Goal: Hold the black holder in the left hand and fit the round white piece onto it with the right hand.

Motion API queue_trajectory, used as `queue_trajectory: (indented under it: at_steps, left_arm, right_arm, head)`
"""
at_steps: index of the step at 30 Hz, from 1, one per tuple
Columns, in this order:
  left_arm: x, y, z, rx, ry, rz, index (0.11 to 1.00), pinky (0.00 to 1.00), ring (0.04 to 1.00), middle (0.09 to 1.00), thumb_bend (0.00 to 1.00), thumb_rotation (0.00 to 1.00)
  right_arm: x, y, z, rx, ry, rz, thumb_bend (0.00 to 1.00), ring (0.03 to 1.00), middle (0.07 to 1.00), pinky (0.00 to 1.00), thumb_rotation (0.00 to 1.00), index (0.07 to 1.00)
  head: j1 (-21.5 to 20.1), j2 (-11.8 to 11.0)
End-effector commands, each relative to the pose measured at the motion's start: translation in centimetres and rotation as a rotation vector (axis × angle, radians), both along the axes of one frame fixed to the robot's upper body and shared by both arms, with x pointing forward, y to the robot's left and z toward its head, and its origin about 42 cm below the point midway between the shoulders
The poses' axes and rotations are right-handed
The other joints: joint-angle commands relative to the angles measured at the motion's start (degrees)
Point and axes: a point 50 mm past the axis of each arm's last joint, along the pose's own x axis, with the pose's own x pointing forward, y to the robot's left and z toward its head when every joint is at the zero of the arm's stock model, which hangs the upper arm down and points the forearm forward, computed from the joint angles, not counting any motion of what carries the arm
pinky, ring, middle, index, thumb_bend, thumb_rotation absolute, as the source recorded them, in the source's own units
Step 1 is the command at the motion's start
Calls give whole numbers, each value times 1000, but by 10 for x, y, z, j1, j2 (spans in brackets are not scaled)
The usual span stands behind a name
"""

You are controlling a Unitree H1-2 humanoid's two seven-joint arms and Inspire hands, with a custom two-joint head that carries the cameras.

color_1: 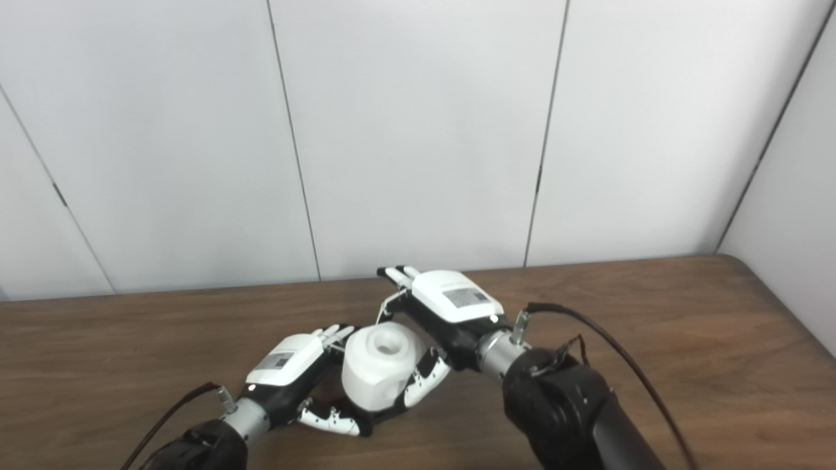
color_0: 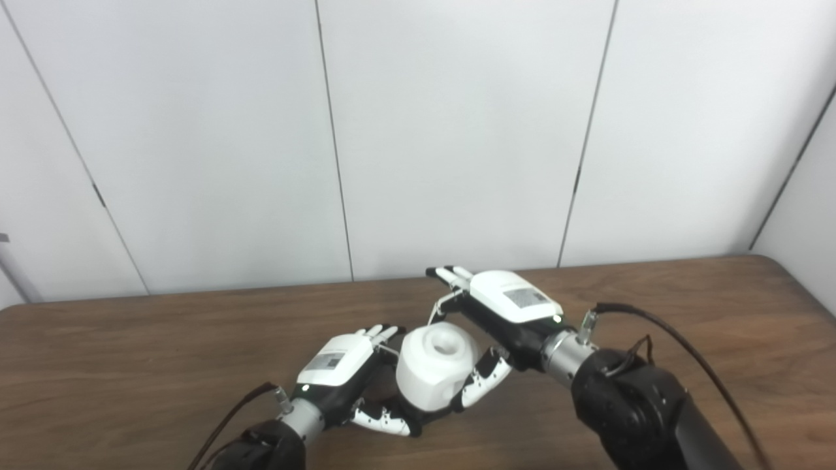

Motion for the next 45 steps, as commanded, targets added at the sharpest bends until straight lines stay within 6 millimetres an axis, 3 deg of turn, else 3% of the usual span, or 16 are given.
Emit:
queue_trajectory:
  at_steps: [1, 11, 22, 32, 45]
  left_arm:
    - [3, -12, 18, -1, -61, -33, 481, 1000, 1000, 976, 519, 49]
    - [0, -11, 15, -26, -60, -31, 480, 1000, 1000, 974, 519, 50]
    - [-2, -12, 12, -18, -65, -31, 480, 1000, 1000, 969, 519, 50]
    - [-4, -11, 11, -15, -58, -26, 480, 1000, 1000, 974, 518, 49]
    - [-6, -14, 12, -26, -56, -24, 480, 1000, 1000, 970, 518, 49]
  right_arm:
    - [-3, 5, 16, 24, -85, -4, 507, 1000, 985, 851, 141, 483]
    - [-10, 14, 0, 95, -61, -22, 506, 1000, 987, 853, 141, 482]
    - [-21, 30, -10, 77, -154, -229, 514, 1000, 960, 757, 129, 483]
    - [-23, 33, -5, 69, -194, -313, 512, 1000, 969, 815, 133, 484]
    - [-31, 34, 2, 20, -209, -335, 516, 1000, 950, 699, 133, 483]
  head:
    - [1, 1]
    - [3, 3]
    - [2, 0]
    - [4, 2]
    - [14, 9]
